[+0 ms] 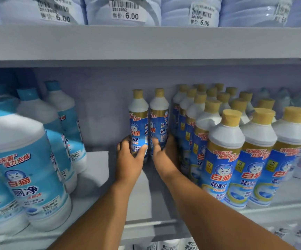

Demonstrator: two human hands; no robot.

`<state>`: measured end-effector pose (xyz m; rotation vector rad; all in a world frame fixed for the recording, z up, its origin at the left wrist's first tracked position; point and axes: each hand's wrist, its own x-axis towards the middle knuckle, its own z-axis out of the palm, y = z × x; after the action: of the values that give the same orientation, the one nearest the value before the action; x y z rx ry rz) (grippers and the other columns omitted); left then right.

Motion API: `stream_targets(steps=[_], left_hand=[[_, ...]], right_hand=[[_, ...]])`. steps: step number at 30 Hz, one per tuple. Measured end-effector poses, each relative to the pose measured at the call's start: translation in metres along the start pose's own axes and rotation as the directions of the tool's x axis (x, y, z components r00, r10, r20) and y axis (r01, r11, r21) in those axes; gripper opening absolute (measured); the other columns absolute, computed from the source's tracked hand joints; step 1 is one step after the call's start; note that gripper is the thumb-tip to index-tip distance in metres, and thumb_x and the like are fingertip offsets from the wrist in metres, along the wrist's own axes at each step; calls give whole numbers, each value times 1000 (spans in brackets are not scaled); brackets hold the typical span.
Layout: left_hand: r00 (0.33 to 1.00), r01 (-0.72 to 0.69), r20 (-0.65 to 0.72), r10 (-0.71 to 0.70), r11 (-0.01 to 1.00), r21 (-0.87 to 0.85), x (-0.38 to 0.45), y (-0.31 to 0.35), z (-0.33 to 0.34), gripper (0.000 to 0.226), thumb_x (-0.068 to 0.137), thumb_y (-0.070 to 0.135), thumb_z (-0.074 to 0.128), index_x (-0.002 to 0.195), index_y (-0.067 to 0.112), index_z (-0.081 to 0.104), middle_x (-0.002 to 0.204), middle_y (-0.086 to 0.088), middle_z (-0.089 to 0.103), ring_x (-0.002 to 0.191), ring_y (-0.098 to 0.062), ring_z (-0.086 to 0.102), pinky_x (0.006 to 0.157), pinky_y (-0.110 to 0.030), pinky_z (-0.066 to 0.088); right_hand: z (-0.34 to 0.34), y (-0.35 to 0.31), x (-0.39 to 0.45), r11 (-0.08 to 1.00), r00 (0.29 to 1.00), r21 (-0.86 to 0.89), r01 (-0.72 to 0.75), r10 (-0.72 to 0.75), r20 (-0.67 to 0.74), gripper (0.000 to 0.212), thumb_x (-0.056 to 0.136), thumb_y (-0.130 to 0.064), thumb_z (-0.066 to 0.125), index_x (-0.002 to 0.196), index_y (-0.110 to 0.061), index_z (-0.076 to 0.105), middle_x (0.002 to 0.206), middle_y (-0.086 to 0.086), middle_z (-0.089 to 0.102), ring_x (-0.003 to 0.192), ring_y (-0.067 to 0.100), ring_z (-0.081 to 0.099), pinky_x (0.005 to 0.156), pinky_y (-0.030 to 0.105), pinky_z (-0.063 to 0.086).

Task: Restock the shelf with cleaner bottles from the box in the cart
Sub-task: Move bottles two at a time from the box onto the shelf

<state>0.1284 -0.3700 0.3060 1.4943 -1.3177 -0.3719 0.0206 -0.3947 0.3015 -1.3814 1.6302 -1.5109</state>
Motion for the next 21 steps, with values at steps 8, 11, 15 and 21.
stream_targets(steps=[8,11,15,21], left_hand=[[993,78,89,-84,995,62,-1,-13,7,43,88,22,74,128,18,60,121,0,68,105,-20,64,69,-17,40],[995,79,48,-82,995,55,4,-18,10,44,86,23,78,126,19,61,119,0,69,104,-20,65,75,-23,44],[996,80,23,-82,995,65,11,-21,14,41,82,32,82,116,23,61,112,2,72,97,-19,67,76,-29,53],[996,84,32,-89,989,122,24,-25,21,35,78,39,83,102,26,61,99,4,74,83,-16,66,67,-23,48]], right_hand=[[0,12,1,992,999,-126,-32,36,29,58,79,-39,81,126,-24,50,131,-4,58,126,17,54,107,35,45],[3,9,4,977,998,-210,-48,58,38,55,89,-38,71,136,-23,47,141,-2,49,134,19,46,108,32,40],[10,6,14,952,994,-293,-91,104,27,56,97,-39,59,146,-22,39,150,1,45,140,23,41,110,37,38],[12,10,17,981,996,-171,-91,91,-8,54,92,-36,68,139,-23,45,137,-3,57,127,19,56,99,33,47]])
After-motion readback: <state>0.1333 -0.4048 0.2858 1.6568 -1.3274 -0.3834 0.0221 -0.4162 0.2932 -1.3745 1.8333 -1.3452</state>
